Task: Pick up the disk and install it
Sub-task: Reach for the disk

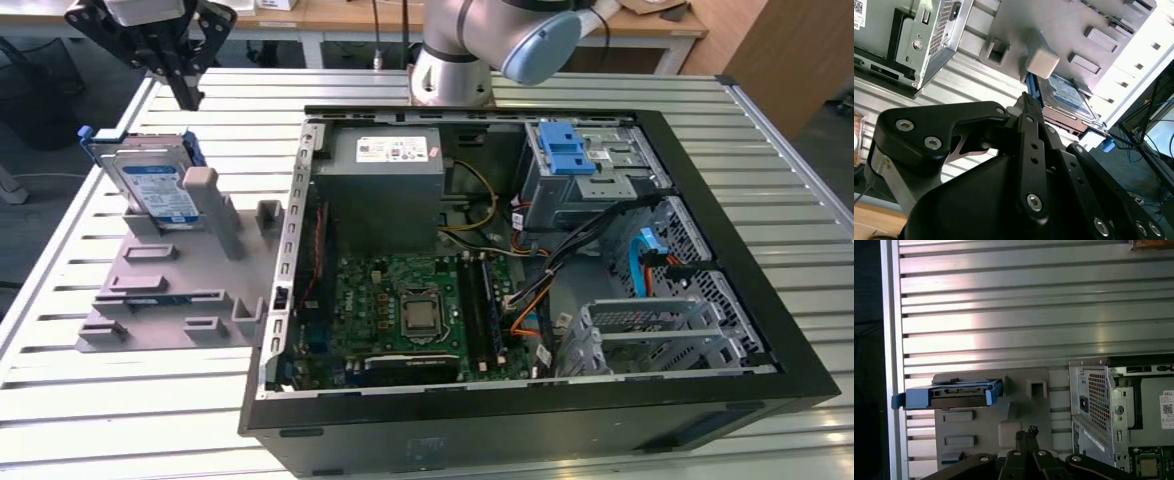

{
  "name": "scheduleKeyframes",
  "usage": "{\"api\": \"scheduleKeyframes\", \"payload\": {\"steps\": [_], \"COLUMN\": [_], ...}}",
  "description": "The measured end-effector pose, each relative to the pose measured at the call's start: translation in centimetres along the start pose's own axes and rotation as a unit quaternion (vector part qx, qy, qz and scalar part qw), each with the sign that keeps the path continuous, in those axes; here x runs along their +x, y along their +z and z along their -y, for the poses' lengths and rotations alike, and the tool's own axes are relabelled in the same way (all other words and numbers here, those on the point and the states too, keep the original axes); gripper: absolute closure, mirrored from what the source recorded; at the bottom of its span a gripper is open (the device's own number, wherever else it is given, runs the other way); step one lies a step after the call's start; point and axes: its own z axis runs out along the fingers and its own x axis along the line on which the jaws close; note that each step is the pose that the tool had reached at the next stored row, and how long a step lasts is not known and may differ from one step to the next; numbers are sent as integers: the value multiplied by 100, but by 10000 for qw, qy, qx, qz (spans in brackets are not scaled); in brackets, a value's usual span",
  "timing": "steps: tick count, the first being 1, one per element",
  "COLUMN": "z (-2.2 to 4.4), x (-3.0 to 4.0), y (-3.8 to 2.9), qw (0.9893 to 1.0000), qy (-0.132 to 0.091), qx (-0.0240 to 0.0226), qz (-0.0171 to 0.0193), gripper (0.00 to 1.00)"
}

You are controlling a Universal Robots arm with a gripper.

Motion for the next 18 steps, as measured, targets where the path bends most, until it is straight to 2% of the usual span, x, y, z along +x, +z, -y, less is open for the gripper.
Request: {"api": "scheduleKeyframes", "payload": {"steps": [12,14,18], "z": [-27,-28,-28], "x": [265,289,291], "y": [13,15,15], "qw": [10000,10000,10000], "qy": [1,1,0], "qx": [0,0,0], "qz": [0,0,0], "gripper": [89,89,89]}}
